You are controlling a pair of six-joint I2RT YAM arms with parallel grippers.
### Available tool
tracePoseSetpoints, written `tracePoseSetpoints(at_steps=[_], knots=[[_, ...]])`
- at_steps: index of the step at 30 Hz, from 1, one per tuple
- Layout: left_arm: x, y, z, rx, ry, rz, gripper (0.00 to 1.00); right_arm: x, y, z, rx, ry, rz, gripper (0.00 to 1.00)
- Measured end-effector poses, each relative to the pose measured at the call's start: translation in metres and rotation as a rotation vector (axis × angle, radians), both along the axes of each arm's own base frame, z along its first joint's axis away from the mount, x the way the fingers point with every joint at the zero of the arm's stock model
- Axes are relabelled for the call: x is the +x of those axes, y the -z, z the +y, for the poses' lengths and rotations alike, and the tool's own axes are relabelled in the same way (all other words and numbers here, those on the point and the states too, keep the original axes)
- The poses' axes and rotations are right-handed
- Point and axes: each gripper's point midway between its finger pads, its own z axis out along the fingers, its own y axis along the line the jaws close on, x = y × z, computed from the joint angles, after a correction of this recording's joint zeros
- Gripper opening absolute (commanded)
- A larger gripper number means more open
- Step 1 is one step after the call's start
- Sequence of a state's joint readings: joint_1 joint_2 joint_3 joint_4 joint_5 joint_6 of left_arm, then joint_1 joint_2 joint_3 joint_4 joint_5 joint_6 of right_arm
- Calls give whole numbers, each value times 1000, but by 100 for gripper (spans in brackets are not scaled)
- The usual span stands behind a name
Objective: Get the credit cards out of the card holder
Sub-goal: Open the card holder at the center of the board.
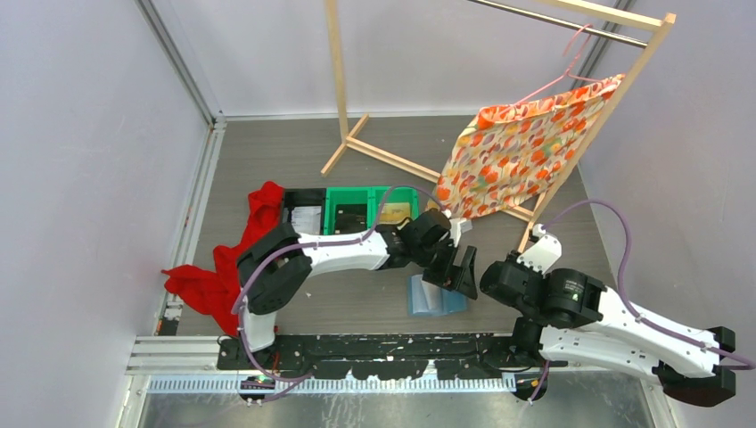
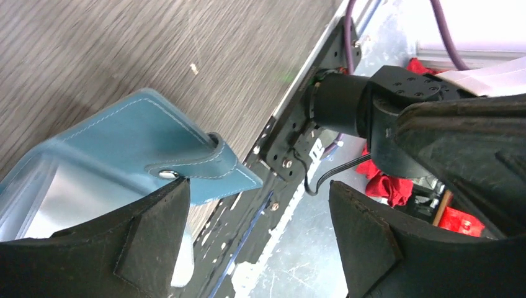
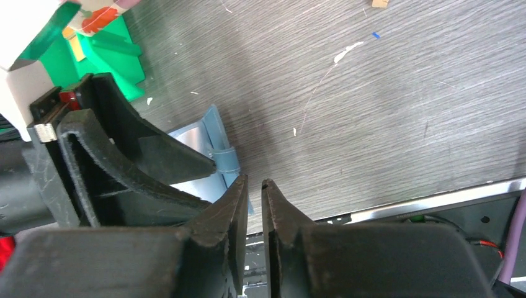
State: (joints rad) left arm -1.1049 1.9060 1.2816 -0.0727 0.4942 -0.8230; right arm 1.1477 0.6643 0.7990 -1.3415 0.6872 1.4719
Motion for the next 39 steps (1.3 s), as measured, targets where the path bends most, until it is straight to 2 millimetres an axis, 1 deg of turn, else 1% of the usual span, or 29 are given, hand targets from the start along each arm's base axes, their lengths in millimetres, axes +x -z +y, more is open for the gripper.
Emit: tracePoseSetpoints(at_steps=[2,3,4,6,8,9,11,13,14,16,18,22,24,26,28,32,36,39], knots=[[1,-1,8,30,-6,-19,84,0,-2,0,11,-7,-6,15],[3,-5,14,44,-15,-34,85,0,-2,1,11,-17,-5,14],[4,-11,19,46,-22,-47,85,0,-1,5,10,-29,-2,13],[8,-30,30,31,-43,-76,85,1,1,15,5,-59,10,12],[15,-57,45,-5,-78,-112,85,4,5,33,-3,-104,27,5],[20,-68,54,-22,-99,-129,86,6,6,40,-4,-121,31,4],[31,-87,74,-47,-154,-161,86,10,11,63,-4,-187,47,4],[42,-100,94,-57,-212,-192,87,12,16,82,-2,-242,59,4],[49,-104,107,-50,-253,-207,87,13,20,93,-6,-279,70,4],[58,-104,126,-28,-309,-220,87,14,29,109,-24,-334,92,4],[64,-98,144,5,-356,-219,87,15,41,123,-54,-383,126,4],[69,-74,183,94,-449,-188,88,12,70,154,-95,-486,217,1],[70,-63,199,130,-492,-165,88,11,84,164,-118,-513,255,1],[70,-55,212,156,-523,-149,88,11,94,169,-137,-522,277,1],[69,-51,217,166,-537,-140,87,11,100,169,-152,-519,291,1],[64,-48,216,156,-533,-113,87,12,100,166,-157,-497,286,1],[61,-44,212,151,-518,-85,87,9,104,151,-174,-459,291,1],[61,-42,209,148,-509,-71,87,6,100,138,-176,-432,285,1]])
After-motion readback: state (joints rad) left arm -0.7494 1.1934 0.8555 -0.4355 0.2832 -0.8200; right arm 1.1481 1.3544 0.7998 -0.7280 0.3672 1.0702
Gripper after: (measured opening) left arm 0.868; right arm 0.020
